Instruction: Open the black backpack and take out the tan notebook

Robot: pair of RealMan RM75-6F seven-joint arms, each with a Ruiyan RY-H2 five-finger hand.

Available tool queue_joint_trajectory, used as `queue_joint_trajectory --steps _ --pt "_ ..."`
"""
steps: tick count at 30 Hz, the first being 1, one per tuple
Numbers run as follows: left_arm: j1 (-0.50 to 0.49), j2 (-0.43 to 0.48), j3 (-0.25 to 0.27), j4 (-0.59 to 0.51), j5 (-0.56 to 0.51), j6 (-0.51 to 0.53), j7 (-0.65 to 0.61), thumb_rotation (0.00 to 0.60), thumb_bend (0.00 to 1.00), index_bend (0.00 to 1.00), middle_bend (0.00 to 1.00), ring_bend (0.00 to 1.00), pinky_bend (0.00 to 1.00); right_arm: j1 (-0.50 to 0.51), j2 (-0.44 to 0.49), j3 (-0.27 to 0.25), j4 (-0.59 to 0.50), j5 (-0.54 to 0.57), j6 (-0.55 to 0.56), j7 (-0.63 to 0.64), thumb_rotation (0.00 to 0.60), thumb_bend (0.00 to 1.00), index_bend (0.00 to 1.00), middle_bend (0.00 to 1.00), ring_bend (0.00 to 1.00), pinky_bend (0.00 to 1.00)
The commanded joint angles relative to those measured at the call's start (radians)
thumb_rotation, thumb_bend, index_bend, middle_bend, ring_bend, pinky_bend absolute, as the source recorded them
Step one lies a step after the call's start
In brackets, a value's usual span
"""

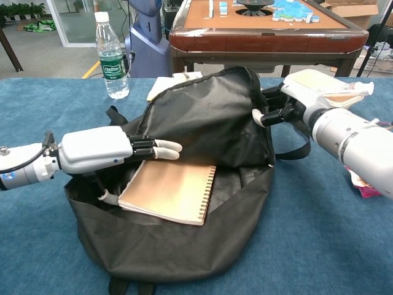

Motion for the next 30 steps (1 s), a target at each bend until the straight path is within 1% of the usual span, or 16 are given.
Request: queue_joint_trajectory --steps 1,4,7,12,21,24,29,30 --pt "-0.002 -0.010 -0.009 -0.003 -0.016 -0.014 -0.022 0.600 0.13 0.10 0.04 0.09 0.21 0.000 0.000 0.001 0.004 0.001 -0.003 0.004 0.600 0.58 0.79 0.46 0.31 0.08" --pt "-0.003 -0.016 -0.010 0.000 -0.024 -0.018 -0.034 0.600 0.13 0.12 0.04 0.09 0.21 0.000 -0.001 0.003 0.011 0.002 -0.007 0.008 0.600 0.58 0.79 0.46 0.31 0.08" --pt "-0.003 -0.021 -0.011 0.002 -0.030 -0.021 -0.042 0.600 0.16 0.15 0.04 0.09 0.21 0.002 -0.003 0.004 0.018 0.002 -0.010 0.011 0.600 0.58 0.79 0.46 0.31 0.08" --pt "-0.004 -0.025 -0.007 0.005 -0.033 -0.020 -0.051 0.600 0.31 0.21 0.06 0.10 0.21 0.004 -0.006 0.004 0.027 0.003 -0.014 0.013 0.600 0.58 0.79 0.46 0.31 0.08" --pt "-0.007 -0.032 -0.002 0.007 -0.039 -0.008 -0.059 0.600 0.51 0.34 0.13 0.15 0.21 0.006 -0.009 0.008 0.036 0.005 -0.016 0.016 0.600 0.58 0.79 0.46 0.31 0.08" --pt "-0.008 -0.034 -0.003 0.005 -0.042 -0.006 -0.062 0.600 0.56 0.38 0.16 0.16 0.21 0.006 -0.008 0.010 0.037 0.006 -0.017 0.017 0.600 0.58 0.79 0.46 0.31 0.08" --pt "-0.009 -0.035 0.000 0.005 -0.044 -0.008 -0.065 0.600 0.59 0.42 0.20 0.18 0.21 0.006 -0.007 0.011 0.043 0.010 -0.023 0.020 0.600 0.58 0.79 0.46 0.31 0.08" --pt "-0.008 -0.035 0.000 0.004 -0.045 -0.007 -0.066 0.600 0.60 0.43 0.22 0.19 0.21 0.006 -0.007 0.011 0.043 0.010 -0.023 0.020 0.600 0.58 0.79 0.46 0.31 0.08"
